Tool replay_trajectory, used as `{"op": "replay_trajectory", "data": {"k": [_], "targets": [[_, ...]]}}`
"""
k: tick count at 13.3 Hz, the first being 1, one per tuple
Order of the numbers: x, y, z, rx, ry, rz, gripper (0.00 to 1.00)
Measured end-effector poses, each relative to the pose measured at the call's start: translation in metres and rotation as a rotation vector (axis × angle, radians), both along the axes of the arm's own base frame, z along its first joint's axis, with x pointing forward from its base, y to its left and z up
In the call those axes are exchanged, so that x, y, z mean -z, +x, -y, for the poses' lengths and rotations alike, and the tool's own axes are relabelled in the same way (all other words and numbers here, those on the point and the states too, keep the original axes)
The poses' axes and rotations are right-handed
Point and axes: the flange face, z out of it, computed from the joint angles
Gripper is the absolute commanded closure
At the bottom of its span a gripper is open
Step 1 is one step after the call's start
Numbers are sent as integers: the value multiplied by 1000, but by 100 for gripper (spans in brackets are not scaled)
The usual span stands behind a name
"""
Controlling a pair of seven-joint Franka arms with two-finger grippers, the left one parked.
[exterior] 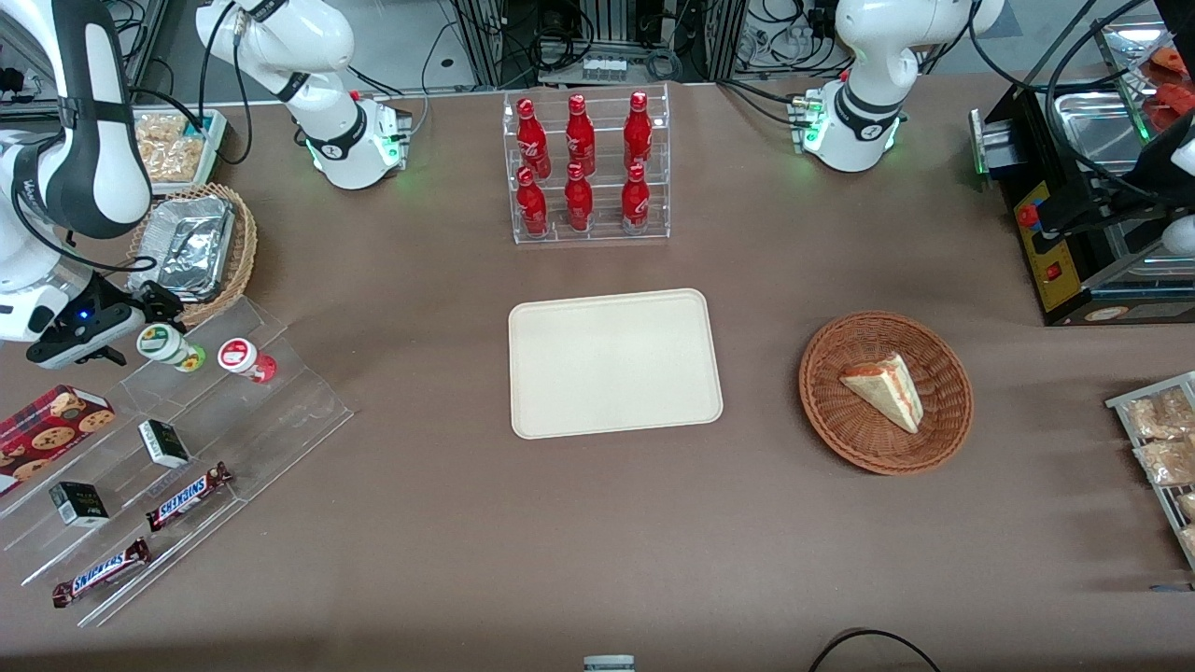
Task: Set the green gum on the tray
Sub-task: 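Move the right gripper down over the green-labelled gum container on the rack, then close the right gripper on the green-labelled gum container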
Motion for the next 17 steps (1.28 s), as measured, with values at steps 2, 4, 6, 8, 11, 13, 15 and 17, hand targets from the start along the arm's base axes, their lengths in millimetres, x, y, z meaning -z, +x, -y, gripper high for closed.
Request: {"op": "replay_trajectory", "data": {"k": [2,4,6,8,11,13,15,17], "targets": [[3,0,1,1,1,-5,0],[7,0,2,4,3,-12,0],[10,0,3,5,4,-17,0],[11,-1,3,5,4,-19,7],[13,-1,3,5,6,-25,84],[15,-3,2,5,8,-30,100],[15,-3,2,5,9,-32,100],[15,-3,1,3,14,-44,100]]}}
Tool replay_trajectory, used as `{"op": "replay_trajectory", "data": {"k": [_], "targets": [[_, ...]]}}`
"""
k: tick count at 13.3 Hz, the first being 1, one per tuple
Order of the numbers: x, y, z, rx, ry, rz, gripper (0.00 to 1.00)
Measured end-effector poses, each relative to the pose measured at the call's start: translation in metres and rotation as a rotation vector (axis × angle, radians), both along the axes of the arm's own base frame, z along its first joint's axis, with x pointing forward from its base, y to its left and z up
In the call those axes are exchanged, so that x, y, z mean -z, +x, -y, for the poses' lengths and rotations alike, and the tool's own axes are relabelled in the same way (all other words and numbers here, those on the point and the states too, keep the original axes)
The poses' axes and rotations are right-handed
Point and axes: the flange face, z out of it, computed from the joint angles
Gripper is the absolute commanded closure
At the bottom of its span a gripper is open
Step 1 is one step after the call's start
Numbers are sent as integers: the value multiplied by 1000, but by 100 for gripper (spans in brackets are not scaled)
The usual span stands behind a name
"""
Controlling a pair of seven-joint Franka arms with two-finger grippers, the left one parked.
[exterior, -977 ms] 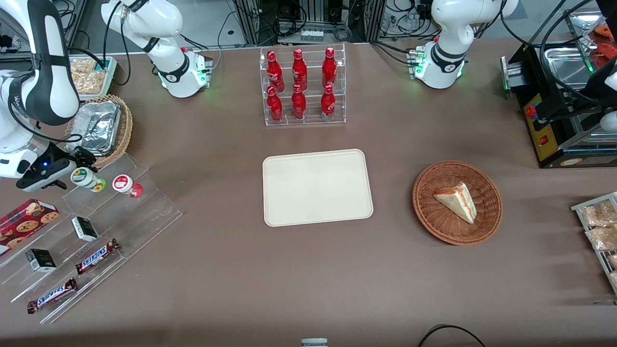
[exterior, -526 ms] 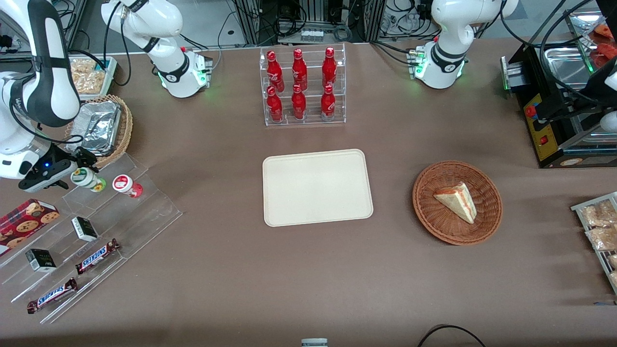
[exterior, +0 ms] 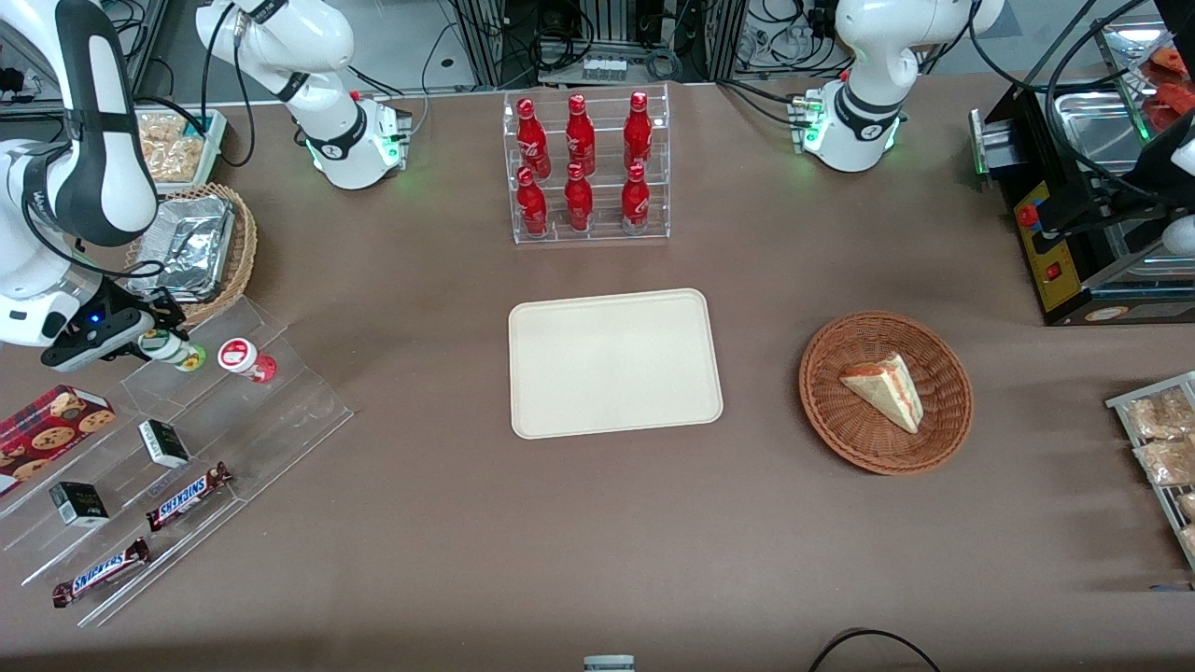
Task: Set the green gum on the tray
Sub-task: 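Close the right gripper on the green-labelled gum container, then lift the container and carry it over the cream tray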
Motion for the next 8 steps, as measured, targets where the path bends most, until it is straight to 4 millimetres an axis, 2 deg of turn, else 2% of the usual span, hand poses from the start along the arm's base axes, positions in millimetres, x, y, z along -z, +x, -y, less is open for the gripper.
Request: {"op": "replay_trajectory", "data": {"k": [2,4,6,8], "targets": [[-12,5,-3,-7,9,-25,100],[-41,17,-14,-3,21,-51,100],[-76,31,-41,22,30,-70,100],[-107,42,-84,73,36,-93,100]]}}
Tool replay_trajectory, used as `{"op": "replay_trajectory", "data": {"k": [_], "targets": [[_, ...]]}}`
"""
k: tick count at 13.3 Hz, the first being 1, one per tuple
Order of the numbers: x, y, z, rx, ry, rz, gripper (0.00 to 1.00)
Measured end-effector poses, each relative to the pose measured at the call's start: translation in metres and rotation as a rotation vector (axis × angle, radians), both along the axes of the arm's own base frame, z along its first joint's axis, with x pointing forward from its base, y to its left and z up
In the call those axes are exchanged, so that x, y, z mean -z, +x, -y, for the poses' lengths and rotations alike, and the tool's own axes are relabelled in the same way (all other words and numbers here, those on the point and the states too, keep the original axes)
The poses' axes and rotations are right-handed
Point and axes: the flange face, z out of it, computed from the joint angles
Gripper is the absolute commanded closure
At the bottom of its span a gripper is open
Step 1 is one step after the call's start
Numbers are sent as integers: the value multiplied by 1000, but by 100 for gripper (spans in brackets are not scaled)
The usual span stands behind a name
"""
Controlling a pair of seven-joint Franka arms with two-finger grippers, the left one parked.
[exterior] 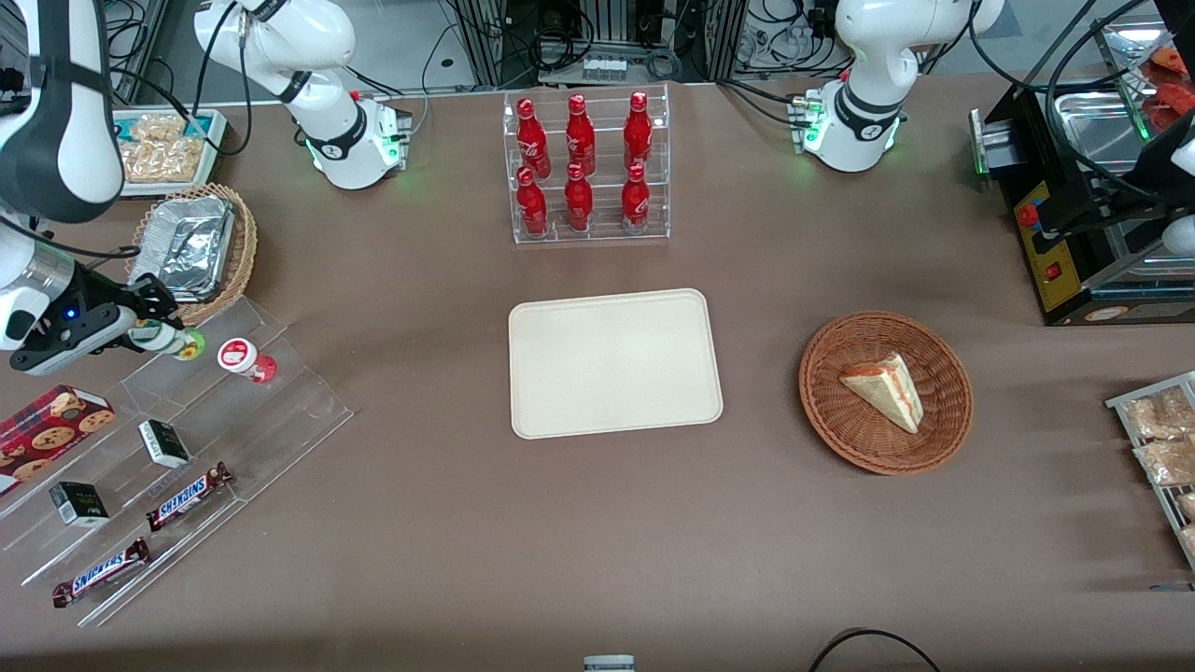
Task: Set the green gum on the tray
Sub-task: 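Lift the container and carry it over the cream tray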
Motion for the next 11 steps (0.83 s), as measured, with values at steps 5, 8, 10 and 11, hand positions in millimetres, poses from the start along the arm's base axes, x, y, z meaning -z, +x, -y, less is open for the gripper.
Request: {"op": "replay_trajectory", "data": {"k": [5,8,10,11], "targets": [[-31,12,-151,163,0,-30,100],[-32,10,-244,258,-10,-28,100],[-24,10,-302,321,-25,-32,100],[-16,11,-331,347,-35,-35,100]]}}
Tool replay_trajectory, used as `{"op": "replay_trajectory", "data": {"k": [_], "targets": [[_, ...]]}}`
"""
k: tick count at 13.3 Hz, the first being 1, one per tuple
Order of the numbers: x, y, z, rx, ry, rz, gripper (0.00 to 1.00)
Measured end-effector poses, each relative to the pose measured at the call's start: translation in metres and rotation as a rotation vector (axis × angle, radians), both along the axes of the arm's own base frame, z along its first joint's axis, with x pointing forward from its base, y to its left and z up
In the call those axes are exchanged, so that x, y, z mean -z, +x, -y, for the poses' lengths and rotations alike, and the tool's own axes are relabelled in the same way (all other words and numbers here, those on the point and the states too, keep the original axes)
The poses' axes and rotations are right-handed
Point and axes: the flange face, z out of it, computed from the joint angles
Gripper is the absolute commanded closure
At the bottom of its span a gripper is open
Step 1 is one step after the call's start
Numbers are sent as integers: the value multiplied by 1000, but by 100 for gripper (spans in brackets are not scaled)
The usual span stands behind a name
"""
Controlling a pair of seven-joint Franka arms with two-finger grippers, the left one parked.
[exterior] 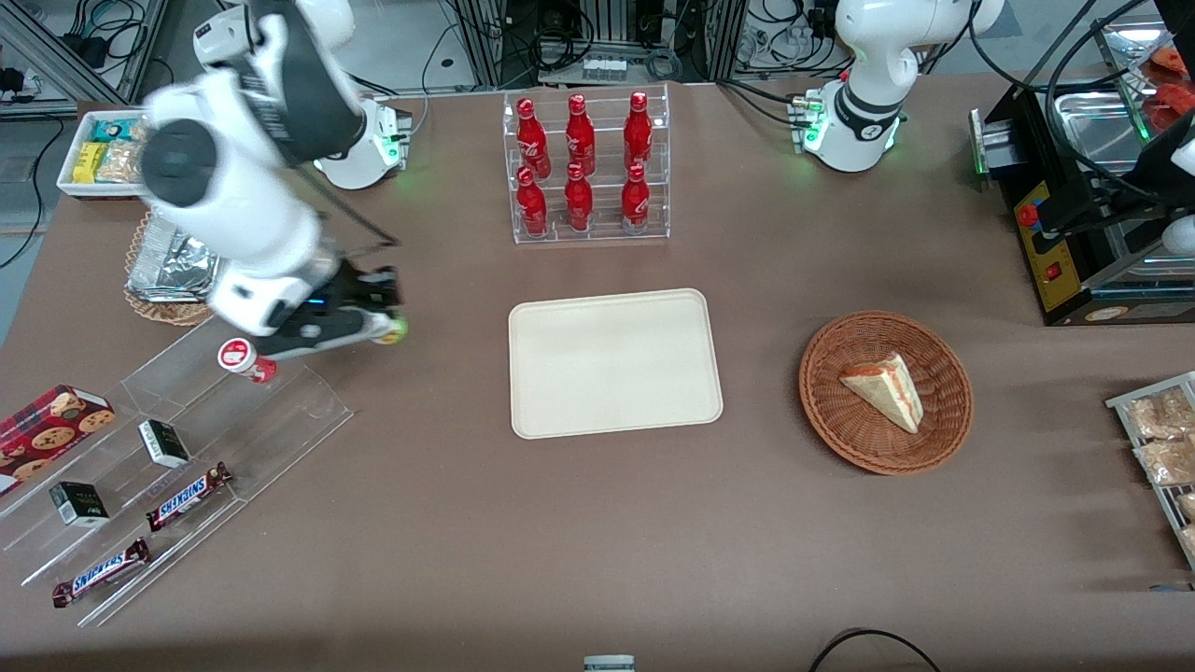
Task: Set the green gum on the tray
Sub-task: 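Lift the container and carry it over the cream tray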
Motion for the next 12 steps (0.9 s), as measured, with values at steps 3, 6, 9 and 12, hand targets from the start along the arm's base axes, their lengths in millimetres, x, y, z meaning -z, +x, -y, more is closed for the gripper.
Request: {"op": "replay_trajectory", "data": {"k": [3,6,9,12], "targets": [[37,3,-88,79,1,10,100],[86,-11,-171,118,27,59,100],[129,-32,-223,158,43,87,100],[166,-38,-244,167,52,106,100]]}}
